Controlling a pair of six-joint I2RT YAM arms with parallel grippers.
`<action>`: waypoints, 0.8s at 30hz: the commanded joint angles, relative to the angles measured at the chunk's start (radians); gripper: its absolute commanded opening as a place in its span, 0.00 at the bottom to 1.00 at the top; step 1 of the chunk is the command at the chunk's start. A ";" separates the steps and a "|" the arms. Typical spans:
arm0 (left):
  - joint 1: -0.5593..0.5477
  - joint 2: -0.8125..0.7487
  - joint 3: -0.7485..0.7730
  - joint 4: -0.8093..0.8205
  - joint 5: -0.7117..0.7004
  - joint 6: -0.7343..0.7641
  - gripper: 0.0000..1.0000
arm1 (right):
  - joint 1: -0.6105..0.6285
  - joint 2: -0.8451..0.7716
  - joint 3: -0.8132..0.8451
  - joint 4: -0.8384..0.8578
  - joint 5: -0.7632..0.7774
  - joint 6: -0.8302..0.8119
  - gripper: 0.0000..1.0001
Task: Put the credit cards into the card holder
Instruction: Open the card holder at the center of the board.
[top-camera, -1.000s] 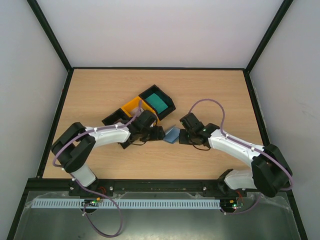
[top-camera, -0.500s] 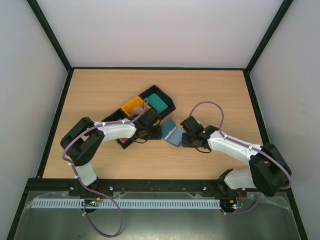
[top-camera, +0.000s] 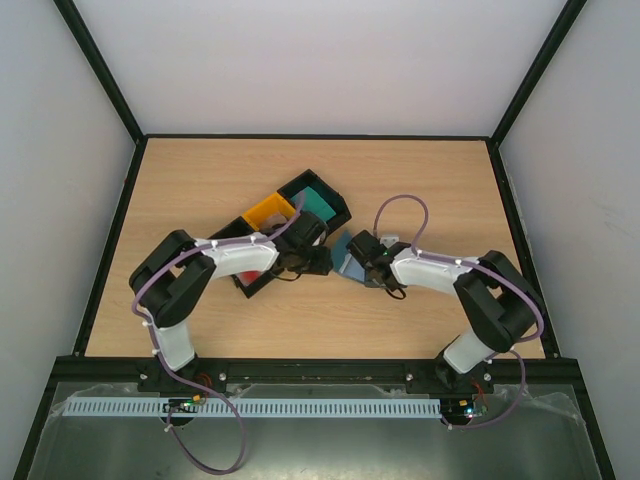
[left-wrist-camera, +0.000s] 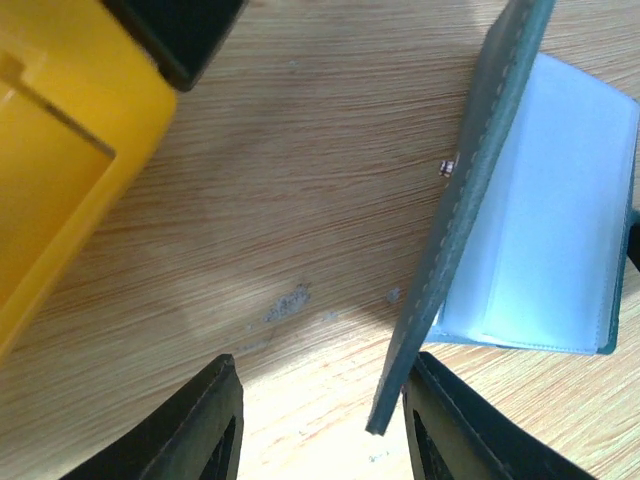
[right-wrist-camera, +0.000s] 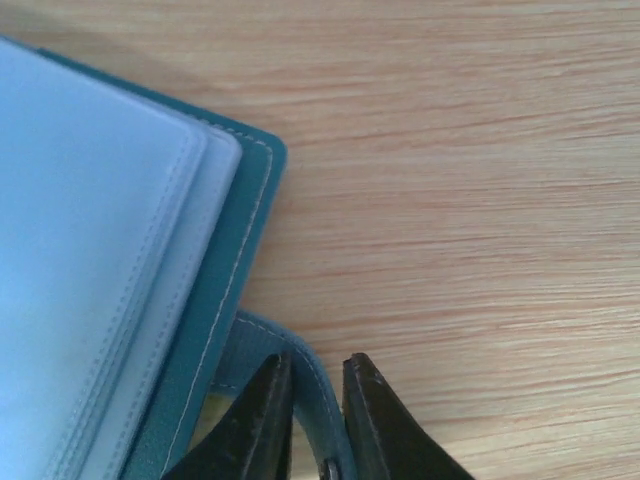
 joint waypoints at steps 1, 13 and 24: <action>0.007 0.018 0.047 -0.008 0.009 0.051 0.47 | -0.005 0.030 0.049 -0.042 0.146 0.031 0.21; 0.036 0.081 0.145 0.001 0.080 0.073 0.43 | -0.022 -0.045 0.184 -0.046 0.115 0.005 0.40; 0.046 0.083 0.146 0.002 0.117 0.019 0.04 | -0.050 0.014 0.190 0.145 -0.218 0.053 0.37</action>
